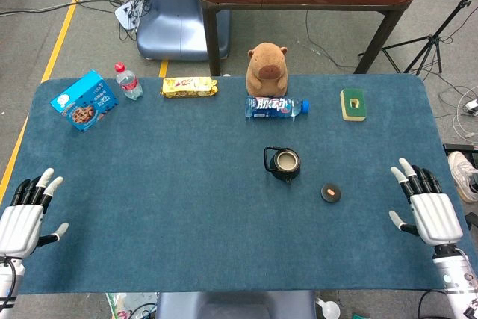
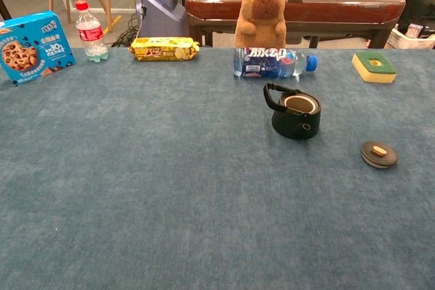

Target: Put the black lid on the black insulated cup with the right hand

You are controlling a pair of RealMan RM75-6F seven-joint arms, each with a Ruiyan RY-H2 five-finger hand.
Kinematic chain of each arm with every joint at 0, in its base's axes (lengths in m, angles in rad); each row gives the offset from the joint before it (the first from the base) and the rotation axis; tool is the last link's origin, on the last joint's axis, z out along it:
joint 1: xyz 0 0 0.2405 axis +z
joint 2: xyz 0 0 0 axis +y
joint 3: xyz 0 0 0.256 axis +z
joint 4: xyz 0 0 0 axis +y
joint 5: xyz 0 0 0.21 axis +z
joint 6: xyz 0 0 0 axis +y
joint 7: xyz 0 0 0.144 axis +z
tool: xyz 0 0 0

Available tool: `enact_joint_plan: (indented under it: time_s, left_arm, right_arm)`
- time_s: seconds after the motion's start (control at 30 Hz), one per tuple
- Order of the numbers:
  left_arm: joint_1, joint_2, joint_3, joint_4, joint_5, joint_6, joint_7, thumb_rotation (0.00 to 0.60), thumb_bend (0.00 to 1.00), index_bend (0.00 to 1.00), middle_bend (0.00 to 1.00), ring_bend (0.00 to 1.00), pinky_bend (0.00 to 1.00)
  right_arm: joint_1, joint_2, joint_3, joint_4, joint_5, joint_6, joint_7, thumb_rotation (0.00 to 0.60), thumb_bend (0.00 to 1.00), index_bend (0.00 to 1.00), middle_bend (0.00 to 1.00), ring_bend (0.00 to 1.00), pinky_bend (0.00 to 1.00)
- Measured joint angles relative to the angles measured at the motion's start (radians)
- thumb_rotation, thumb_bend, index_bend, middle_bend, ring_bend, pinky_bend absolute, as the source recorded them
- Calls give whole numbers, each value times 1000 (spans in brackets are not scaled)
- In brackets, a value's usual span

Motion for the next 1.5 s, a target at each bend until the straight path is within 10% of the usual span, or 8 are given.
enact_joint_plan:
  time_s: [0.67,1.1,1.5]
  left_arm:
    - [-16,-3,-2,17,4,-16,-20,600,218,96,0,0,0]
    - [-17,-13,-2,50,21,-3,-64,600,219,96,0,0,0]
    - [-19,-14,-4,59,16,-3,-72,600,219,92,0,0,0]
  right_arm:
    - [31,24,3,-50,33,-57,-52,600,160,4,5,0,31]
    - [68,39,27,-87,102,-96,-169,600,134,42,412,102,16]
    - [94,19,30,-59,102,-118,-160,600,133,164,352,66,0]
